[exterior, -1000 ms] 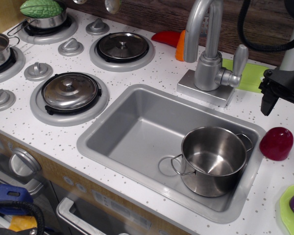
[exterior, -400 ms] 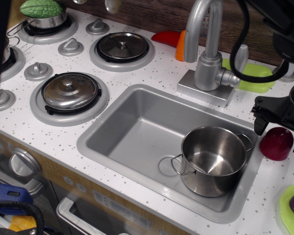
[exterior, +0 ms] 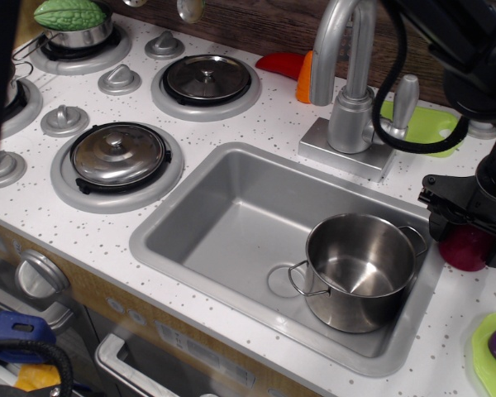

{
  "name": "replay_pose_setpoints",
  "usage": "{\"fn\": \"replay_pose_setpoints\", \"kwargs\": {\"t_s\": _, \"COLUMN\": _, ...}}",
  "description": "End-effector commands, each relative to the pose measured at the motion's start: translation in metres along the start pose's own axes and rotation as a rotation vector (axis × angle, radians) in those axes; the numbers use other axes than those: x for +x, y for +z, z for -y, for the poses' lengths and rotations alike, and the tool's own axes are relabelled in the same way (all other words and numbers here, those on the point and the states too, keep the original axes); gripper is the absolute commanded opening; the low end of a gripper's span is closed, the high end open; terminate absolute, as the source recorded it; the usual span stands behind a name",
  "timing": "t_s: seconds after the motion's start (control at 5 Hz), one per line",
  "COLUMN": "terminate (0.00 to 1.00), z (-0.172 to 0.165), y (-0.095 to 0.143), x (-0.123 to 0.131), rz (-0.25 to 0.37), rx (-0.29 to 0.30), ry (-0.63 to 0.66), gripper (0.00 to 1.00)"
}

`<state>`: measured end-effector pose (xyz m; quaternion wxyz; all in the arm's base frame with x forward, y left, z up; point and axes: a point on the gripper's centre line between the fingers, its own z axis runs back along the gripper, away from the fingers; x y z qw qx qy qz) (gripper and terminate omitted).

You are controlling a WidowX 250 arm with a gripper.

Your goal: Put sweet potato in pot which is in sink

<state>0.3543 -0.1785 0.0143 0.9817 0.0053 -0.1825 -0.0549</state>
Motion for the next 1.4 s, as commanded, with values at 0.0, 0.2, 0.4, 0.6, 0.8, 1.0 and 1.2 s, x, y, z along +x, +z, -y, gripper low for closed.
{"fn": "replay_pose_setpoints", "kwargs": {"t_s": 0.0, "terminate": 0.00, "z": -0.027, "y": 0.042, "x": 0.024, "rz": -0.035, "rx": 0.010, "ry": -0.049, "gripper": 0.00}}
{"fn": "replay_pose_setpoints", "kwargs": {"t_s": 0.2, "terminate": 0.00, "z": -0.051, "y": 0.072, "x": 0.023, "rz": -0.113, "rx": 0.061, "ry": -0.137, "gripper": 0.00}}
{"fn": "replay_pose_setpoints", "kwargs": {"t_s": 0.4, "terminate": 0.00, "z": -0.070, "y": 0.080, "x": 0.007, "rz": -0.149, "rx": 0.116, "ry": -0.200, "gripper": 0.00}}
{"fn": "replay_pose_setpoints", "kwargs": {"t_s": 0.6, "terminate": 0.00, "z": -0.075, "y": 0.067, "x": -0.013, "rz": -0.115, "rx": 0.117, "ry": -0.174, "gripper": 1.00}}
{"fn": "replay_pose_setpoints", "kwargs": {"t_s": 0.8, "terminate": 0.00, "z": -0.075, "y": 0.067, "x": -0.013, "rz": -0.115, "rx": 0.117, "ry": -0.174, "gripper": 1.00}}
{"fn": "replay_pose_setpoints", "kwargs": {"t_s": 1.0, "terminate": 0.00, "z": -0.075, "y": 0.067, "x": -0.013, "rz": -0.115, "rx": 0.117, "ry": -0.174, "gripper": 1.00}}
{"fn": "replay_pose_setpoints", "kwargs": {"t_s": 1.2, "terminate": 1.00, "z": -0.075, "y": 0.067, "x": -0.013, "rz": -0.115, "rx": 0.117, "ry": -0.174, "gripper": 1.00}}
